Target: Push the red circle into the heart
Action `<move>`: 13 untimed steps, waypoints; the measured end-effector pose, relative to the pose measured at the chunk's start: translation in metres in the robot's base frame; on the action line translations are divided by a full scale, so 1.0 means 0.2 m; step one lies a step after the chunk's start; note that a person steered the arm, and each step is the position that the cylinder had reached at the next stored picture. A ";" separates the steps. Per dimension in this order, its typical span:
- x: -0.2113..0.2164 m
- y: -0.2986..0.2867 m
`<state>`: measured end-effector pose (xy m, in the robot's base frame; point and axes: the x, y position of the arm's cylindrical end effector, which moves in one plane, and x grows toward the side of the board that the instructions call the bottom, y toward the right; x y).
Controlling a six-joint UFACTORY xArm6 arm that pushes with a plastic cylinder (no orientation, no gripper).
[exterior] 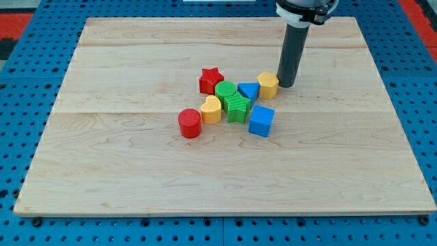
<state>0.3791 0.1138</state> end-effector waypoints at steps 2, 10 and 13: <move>0.00 0.00; 1.06 -0.76; 0.76 -1.24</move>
<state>0.5304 -0.1341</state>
